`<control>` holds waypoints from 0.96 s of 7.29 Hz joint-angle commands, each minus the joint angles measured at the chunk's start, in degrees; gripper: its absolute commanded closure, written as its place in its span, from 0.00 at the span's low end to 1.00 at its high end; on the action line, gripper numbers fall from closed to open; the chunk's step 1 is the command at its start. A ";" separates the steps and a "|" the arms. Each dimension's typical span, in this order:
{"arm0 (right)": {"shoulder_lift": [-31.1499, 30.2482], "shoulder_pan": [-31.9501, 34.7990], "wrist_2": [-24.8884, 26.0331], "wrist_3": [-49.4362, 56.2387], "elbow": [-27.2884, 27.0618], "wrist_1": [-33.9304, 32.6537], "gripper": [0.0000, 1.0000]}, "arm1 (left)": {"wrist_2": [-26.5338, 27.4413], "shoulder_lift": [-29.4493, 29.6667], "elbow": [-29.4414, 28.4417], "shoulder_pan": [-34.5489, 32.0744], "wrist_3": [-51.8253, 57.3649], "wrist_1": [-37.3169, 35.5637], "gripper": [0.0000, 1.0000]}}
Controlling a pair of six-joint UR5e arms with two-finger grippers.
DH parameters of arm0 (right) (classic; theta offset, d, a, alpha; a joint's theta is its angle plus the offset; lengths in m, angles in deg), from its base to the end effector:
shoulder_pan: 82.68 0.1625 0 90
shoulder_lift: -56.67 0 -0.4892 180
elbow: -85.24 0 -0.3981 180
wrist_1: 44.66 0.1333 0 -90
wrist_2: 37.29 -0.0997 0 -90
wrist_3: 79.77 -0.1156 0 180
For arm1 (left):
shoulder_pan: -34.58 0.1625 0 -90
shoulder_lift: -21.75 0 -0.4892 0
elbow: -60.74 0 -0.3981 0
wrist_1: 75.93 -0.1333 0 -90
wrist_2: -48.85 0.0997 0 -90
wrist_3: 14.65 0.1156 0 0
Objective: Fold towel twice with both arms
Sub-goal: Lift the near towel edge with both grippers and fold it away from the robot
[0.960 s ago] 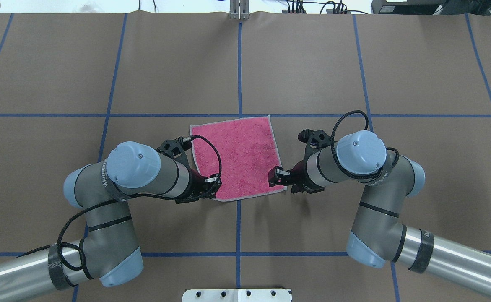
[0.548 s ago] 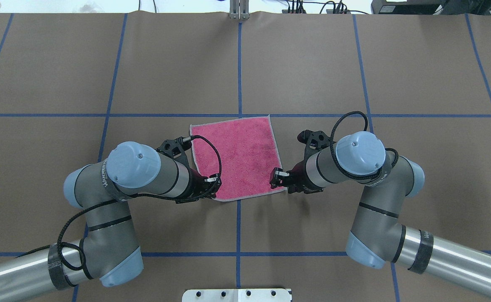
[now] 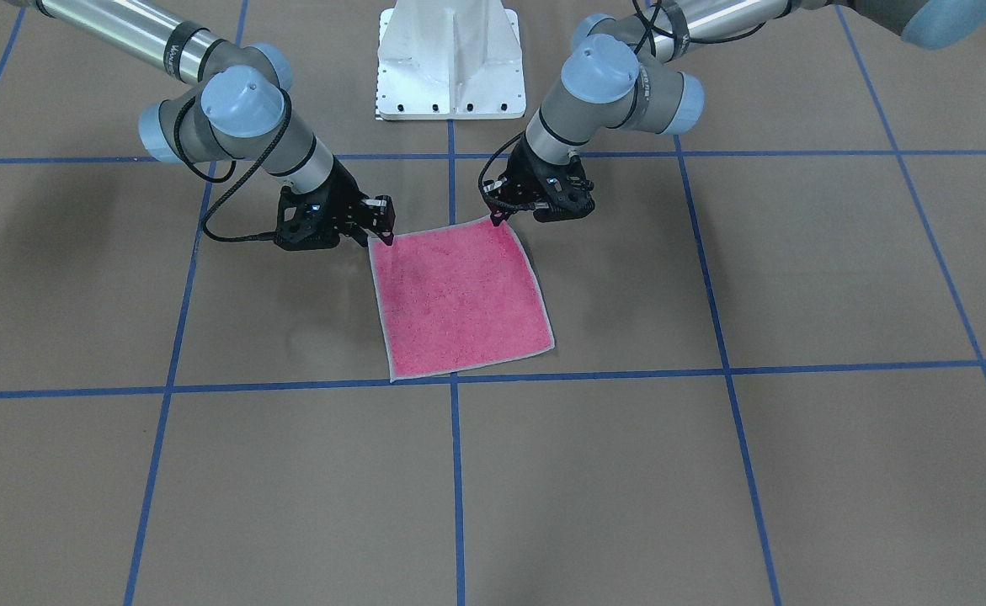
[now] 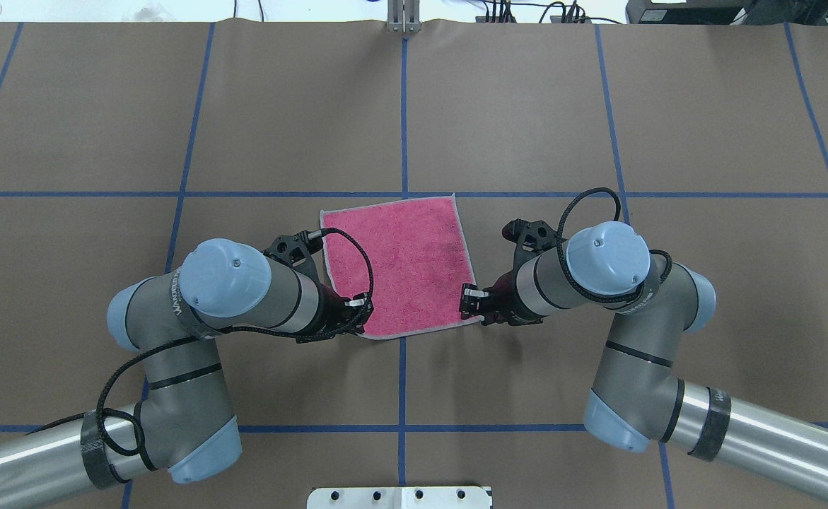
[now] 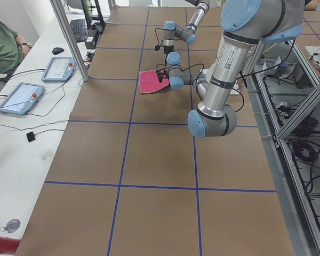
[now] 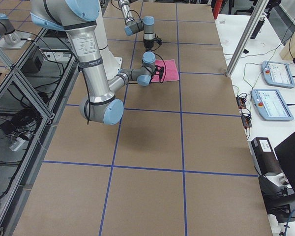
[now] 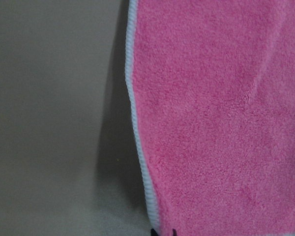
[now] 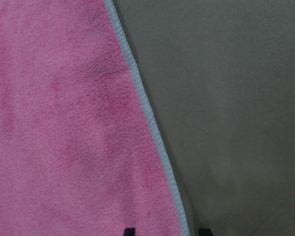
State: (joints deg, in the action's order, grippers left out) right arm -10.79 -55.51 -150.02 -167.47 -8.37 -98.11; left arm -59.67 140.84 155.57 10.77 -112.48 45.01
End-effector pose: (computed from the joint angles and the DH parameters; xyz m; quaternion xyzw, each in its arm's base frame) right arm -0.5693 -0.3918 0.3992 -0.0330 -0.5361 0.0802 0.8397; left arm 0.6104 -0.3749 0.3241 -0.0609 0.5430 -0.1441 0.8250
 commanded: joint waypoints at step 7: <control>-0.74 0.70 -0.73 -0.02 -4.90 0.37 1.00 | -0.19 0.01 1.14 -0.62 0.10 -0.09 1.00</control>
State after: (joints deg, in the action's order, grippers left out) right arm -11.11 -54.54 -150.70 -167.39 -11.22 -97.67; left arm -59.76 140.92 156.53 10.16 -112.39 44.95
